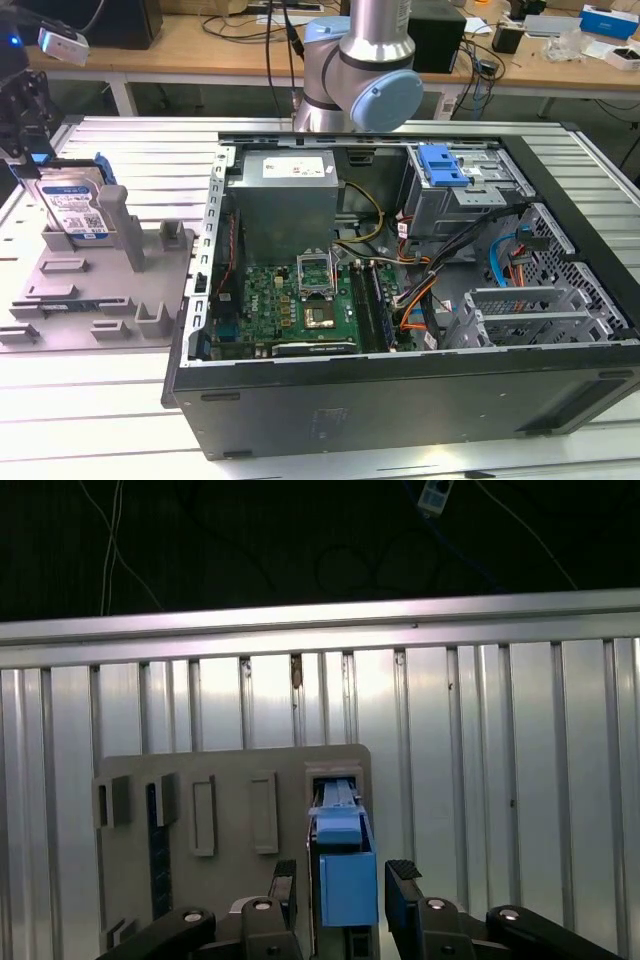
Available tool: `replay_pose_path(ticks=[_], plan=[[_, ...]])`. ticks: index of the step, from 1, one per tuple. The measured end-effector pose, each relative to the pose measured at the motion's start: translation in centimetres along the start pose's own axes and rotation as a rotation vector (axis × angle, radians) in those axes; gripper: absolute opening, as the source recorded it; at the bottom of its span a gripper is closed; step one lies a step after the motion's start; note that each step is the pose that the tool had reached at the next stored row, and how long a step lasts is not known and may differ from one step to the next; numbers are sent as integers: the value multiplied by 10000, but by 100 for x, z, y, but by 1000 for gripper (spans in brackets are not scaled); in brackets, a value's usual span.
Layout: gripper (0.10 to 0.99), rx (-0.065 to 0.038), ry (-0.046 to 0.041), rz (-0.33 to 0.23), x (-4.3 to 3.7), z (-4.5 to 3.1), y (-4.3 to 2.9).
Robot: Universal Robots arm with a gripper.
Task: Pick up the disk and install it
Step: 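Pick up the disk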
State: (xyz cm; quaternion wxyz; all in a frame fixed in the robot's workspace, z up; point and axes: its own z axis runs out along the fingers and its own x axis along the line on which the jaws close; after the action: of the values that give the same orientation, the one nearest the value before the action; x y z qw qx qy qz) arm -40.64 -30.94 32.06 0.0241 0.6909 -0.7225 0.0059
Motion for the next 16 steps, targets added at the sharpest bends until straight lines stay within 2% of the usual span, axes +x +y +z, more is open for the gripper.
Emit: replay_pose_path(ticks=[16], plan=[[482, 8, 0, 0, -3, 78, 16]])
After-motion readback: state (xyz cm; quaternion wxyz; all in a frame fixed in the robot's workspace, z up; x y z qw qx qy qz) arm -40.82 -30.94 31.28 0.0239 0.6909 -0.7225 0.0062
